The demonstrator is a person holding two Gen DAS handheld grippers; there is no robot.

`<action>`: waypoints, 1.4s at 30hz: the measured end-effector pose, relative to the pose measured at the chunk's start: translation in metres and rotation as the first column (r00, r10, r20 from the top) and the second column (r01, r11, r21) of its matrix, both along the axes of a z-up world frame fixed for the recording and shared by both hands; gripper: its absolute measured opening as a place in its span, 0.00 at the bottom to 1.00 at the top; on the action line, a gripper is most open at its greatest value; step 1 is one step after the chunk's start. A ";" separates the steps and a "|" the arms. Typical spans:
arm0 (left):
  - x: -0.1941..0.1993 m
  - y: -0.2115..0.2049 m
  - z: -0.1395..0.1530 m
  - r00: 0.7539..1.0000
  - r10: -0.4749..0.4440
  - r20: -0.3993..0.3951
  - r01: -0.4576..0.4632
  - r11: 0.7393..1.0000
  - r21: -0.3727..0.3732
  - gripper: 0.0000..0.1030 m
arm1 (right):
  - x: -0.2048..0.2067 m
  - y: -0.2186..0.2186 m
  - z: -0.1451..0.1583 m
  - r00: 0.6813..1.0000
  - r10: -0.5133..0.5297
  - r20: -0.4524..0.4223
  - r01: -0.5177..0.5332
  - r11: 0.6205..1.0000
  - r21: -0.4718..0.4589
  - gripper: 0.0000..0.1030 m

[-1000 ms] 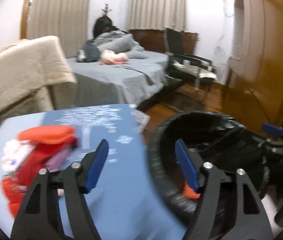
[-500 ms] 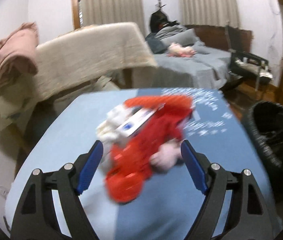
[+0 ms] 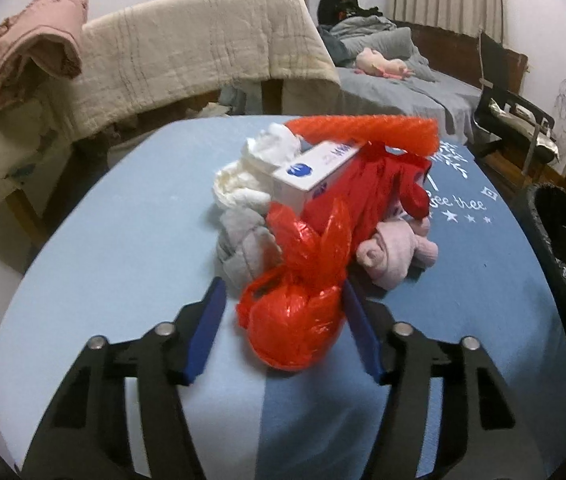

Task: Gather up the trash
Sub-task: 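Grasp the red mesh bag with the left tool, then grasp the pink sock with the right tool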

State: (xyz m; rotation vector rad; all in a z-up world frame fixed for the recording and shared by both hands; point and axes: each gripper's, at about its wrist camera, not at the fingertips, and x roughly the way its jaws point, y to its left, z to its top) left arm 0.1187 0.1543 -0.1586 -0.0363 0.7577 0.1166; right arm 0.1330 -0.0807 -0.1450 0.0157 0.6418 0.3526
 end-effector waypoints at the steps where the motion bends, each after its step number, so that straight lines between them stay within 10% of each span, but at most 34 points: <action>1: 0.002 -0.001 -0.001 1.000 -0.014 -0.007 0.014 1.000 -0.007 0.43 | 0.000 0.002 -0.001 1.000 0.001 0.000 -0.001 1.000 -0.001 0.94; 29: -0.020 0.050 0.030 0.987 0.118 0.106 -0.118 0.993 -0.004 0.32 | 0.040 0.104 -0.029 0.989 0.127 -0.077 -0.129 0.992 -0.013 0.88; 37: -0.019 0.056 0.028 0.987 0.125 0.101 -0.124 0.992 -0.015 0.32 | 0.051 0.116 -0.043 0.954 0.242 -0.179 -0.237 0.970 0.045 0.49; 42: -0.019 0.054 0.030 0.987 0.118 0.105 -0.117 0.993 -0.015 0.32 | 0.042 0.111 -0.037 0.948 0.267 -0.175 -0.262 0.964 0.054 0.42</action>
